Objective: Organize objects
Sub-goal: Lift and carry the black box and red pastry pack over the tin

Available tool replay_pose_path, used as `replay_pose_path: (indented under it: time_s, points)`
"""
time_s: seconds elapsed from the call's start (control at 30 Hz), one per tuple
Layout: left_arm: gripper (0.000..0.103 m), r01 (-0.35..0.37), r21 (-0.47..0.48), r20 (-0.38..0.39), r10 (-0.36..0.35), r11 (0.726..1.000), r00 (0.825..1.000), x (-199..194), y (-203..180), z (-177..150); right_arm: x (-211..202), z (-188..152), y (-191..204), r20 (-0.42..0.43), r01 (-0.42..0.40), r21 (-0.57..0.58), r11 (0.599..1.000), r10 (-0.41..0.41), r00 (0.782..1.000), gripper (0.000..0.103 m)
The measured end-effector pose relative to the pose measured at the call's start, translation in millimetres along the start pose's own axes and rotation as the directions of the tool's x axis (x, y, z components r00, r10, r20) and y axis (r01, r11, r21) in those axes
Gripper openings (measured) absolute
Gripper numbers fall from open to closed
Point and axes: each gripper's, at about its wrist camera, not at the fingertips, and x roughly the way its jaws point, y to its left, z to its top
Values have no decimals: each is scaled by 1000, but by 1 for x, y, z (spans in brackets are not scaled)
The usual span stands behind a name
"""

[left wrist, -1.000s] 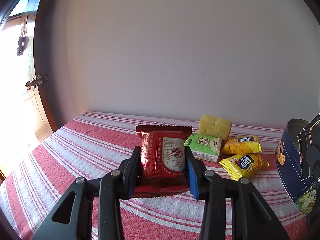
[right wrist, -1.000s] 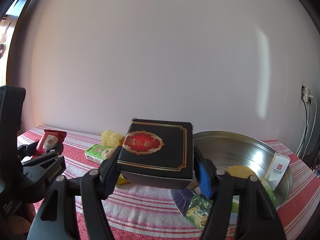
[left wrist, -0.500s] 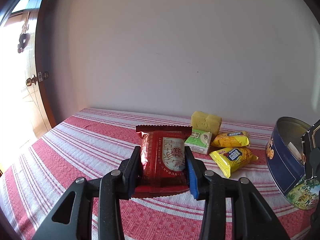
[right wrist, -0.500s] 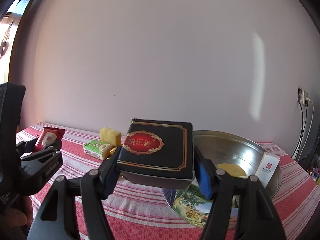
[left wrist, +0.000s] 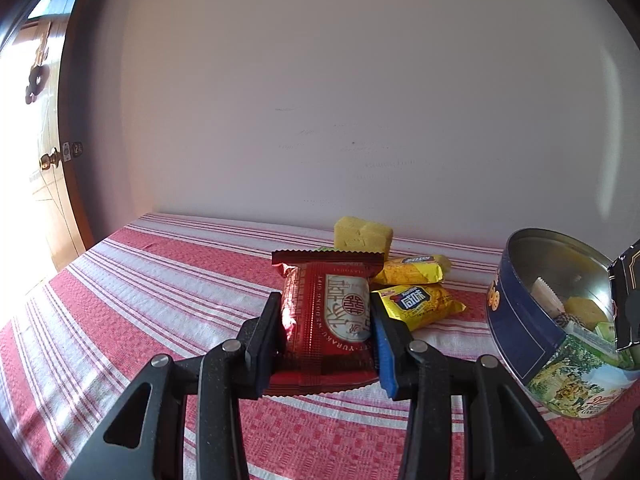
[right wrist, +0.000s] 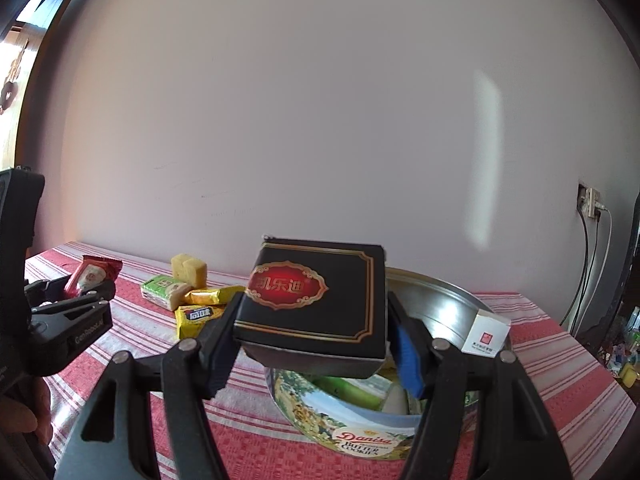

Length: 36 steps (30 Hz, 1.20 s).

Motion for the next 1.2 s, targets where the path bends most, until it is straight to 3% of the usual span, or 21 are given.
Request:
replay_pose_path:
  time_s: [0.33,0.83,1.2]
  points:
    - [44,64,8,23,-64,998,998,-17,-36,0,-22,-4,-56,65,98,31,995,-100,993,67]
    - [44,210,103,32,-214,972,976,-24,-123,6,-8,15,-153,61,258,106,960,-266,962,67]
    - [44,312,152,-29,-311,938,950,-21,-189,3,33,11,-180,-7,265,86,960,-265,964,67]
